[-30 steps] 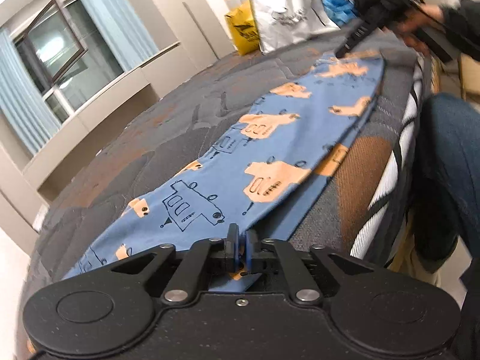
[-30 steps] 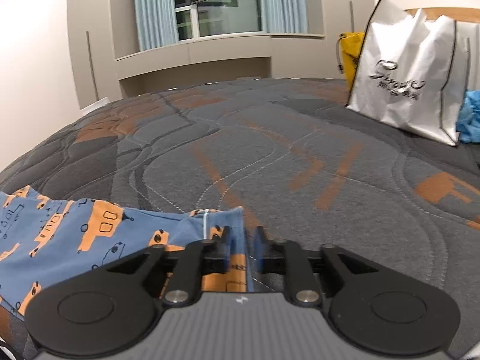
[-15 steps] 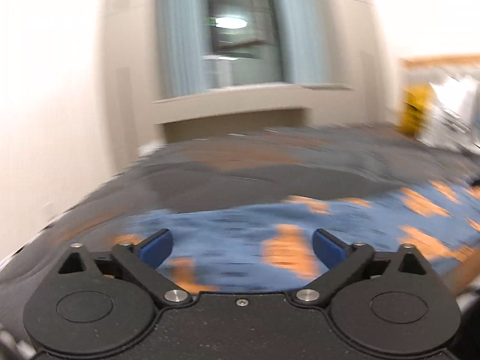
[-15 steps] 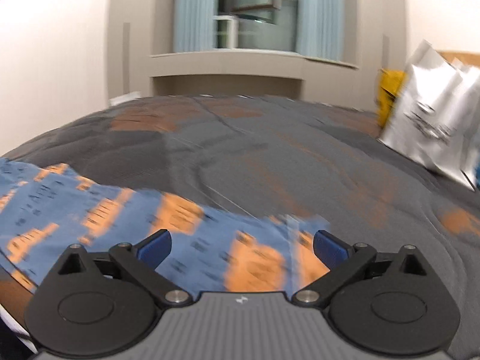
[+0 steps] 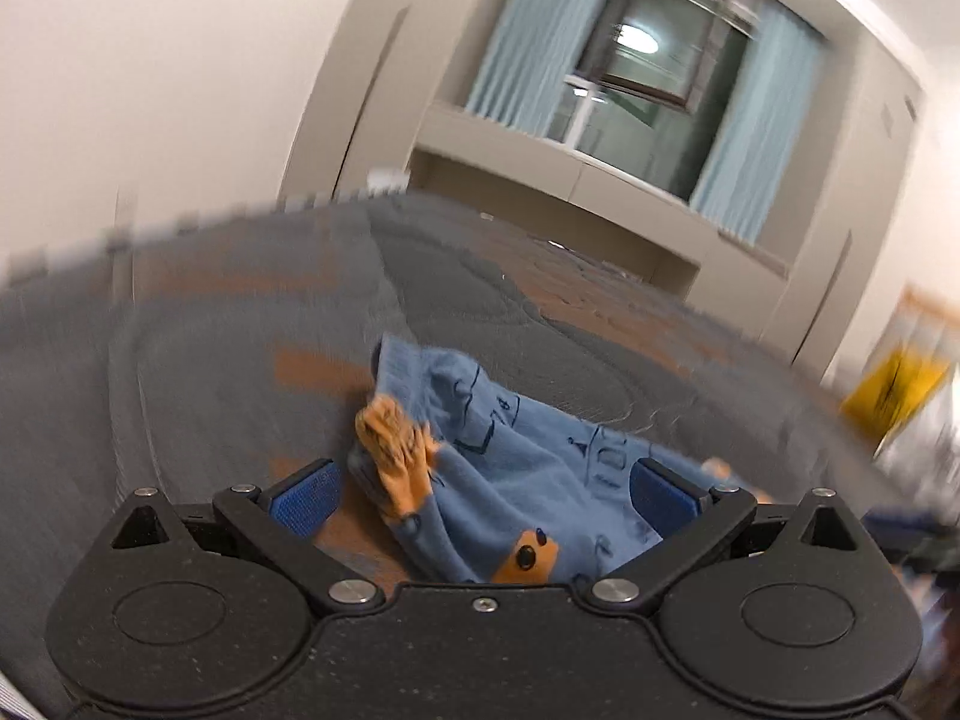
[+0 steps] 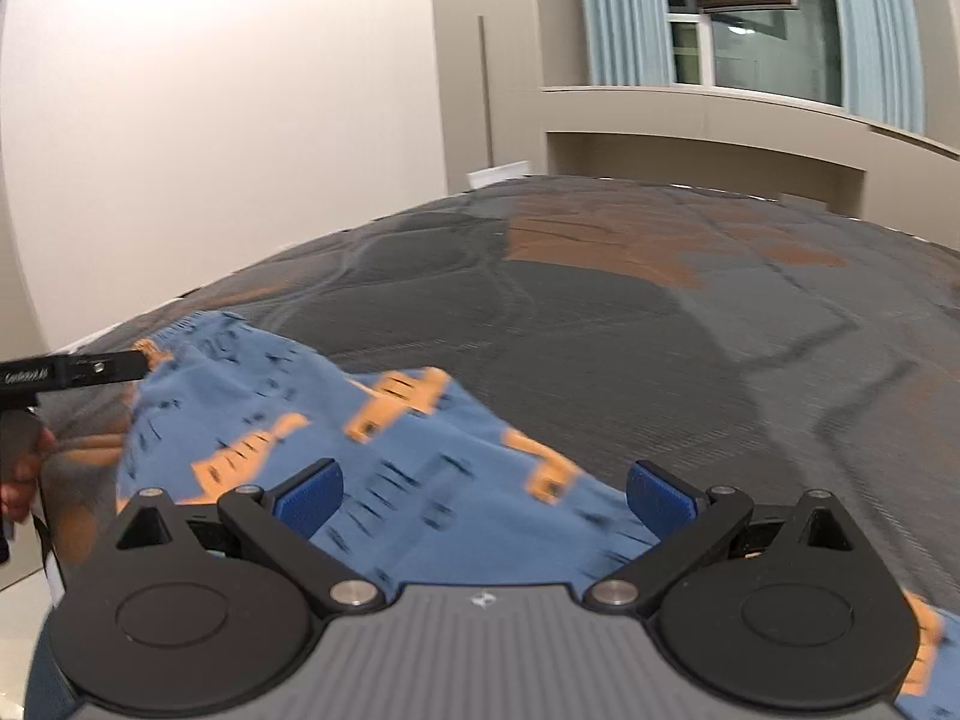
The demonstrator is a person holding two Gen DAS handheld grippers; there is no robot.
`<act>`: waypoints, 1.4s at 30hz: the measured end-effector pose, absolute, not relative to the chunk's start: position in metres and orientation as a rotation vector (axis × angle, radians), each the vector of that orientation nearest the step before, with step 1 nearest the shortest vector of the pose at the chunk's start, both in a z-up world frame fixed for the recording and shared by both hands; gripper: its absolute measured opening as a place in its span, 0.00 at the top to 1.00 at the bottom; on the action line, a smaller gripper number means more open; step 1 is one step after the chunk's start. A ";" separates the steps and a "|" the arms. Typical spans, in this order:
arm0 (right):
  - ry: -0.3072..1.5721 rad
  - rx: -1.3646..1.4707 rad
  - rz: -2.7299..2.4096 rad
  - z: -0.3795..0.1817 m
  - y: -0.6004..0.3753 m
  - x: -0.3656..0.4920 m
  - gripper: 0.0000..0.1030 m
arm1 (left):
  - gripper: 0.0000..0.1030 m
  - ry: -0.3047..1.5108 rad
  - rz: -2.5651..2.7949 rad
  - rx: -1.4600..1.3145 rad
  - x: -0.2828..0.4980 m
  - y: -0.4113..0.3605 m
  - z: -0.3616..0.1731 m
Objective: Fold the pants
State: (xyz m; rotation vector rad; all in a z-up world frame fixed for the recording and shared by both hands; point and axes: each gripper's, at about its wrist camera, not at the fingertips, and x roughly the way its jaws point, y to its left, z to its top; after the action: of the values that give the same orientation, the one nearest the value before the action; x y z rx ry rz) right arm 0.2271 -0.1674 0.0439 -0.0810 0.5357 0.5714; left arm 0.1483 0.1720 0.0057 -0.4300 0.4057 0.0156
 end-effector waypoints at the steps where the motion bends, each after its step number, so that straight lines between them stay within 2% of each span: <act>1: 0.537 -0.079 0.578 0.043 -0.162 0.229 0.00 | 0.01 0.415 0.022 -0.482 0.150 0.175 0.001; 16: 0.617 0.047 0.546 0.024 -0.165 0.244 0.00 | 0.03 0.419 0.039 -0.781 0.168 0.210 -0.010; 19: 0.614 0.044 0.544 0.024 -0.164 0.243 0.00 | 0.24 0.441 0.105 -0.773 0.174 0.210 -0.006; 21: 0.610 0.041 0.541 0.024 -0.164 0.242 0.00 | 0.59 0.460 0.140 -0.748 0.179 0.211 -0.007; 23: 0.610 0.043 0.540 0.023 -0.164 0.241 0.00 | 0.79 0.477 0.166 -0.741 0.181 0.213 -0.009; 24: 0.609 0.047 0.541 0.023 -0.165 0.241 0.00 | 0.81 0.474 0.167 -0.747 0.180 0.214 -0.009; 27: 0.609 0.070 0.544 0.023 -0.168 0.241 0.00 | 0.85 0.422 0.171 -0.726 0.169 0.213 0.000; 32: 0.614 0.114 0.543 0.022 -0.173 0.243 0.00 | 0.85 0.320 0.186 -0.585 0.137 0.201 0.031; 38: 0.622 0.116 0.544 0.021 -0.173 0.246 0.00 | 0.85 0.416 0.247 -0.583 0.133 0.207 0.008; 42: 0.607 0.053 0.512 0.032 -0.165 0.253 0.00 | 0.85 0.409 0.246 -0.580 0.128 0.209 0.006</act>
State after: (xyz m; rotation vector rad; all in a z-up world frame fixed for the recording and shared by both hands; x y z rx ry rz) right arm 0.2527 -0.1651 0.0319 0.0534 0.6071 0.5118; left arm 0.1285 0.2094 0.0064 -0.5805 0.4089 0.2455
